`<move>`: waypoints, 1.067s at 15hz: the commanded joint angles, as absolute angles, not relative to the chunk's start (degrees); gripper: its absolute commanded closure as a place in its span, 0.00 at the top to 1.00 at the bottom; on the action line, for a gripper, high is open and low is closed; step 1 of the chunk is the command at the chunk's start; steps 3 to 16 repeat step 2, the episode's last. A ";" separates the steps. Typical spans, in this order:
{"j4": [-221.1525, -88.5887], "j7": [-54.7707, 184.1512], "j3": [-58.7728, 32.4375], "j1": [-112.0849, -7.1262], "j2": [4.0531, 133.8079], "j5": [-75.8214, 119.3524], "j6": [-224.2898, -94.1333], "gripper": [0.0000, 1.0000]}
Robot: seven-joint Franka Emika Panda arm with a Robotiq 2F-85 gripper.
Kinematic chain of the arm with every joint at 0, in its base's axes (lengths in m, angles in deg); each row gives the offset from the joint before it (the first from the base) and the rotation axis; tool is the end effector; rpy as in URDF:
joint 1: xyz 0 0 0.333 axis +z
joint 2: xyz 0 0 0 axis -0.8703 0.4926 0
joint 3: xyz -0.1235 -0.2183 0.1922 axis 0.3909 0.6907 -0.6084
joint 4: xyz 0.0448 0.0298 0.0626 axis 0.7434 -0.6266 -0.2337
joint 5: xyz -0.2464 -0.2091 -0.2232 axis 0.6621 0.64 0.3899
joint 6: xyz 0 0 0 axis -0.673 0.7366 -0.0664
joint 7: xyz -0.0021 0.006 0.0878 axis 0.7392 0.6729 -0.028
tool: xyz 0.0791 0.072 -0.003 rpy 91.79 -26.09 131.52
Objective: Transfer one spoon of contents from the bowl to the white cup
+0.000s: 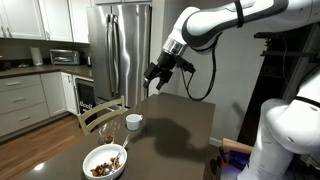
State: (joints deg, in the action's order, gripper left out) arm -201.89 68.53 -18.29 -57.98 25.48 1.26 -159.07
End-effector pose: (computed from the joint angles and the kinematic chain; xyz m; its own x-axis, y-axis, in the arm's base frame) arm 0.4369 0.0332 0.5157 0.9077 -0.2908 0.3026 -0.1913 -0.9285 -0.3182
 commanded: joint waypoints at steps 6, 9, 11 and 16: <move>-201.89 68.60 -18.22 -57.92 25.68 1.35 -158.96 1.00; -201.89 68.60 -18.22 -57.92 25.68 1.35 -158.96 1.00; -201.89 68.60 -18.22 -57.92 25.68 1.35 -158.96 1.00; -201.89 68.60 -18.22 -57.92 25.68 1.35 -158.96 1.00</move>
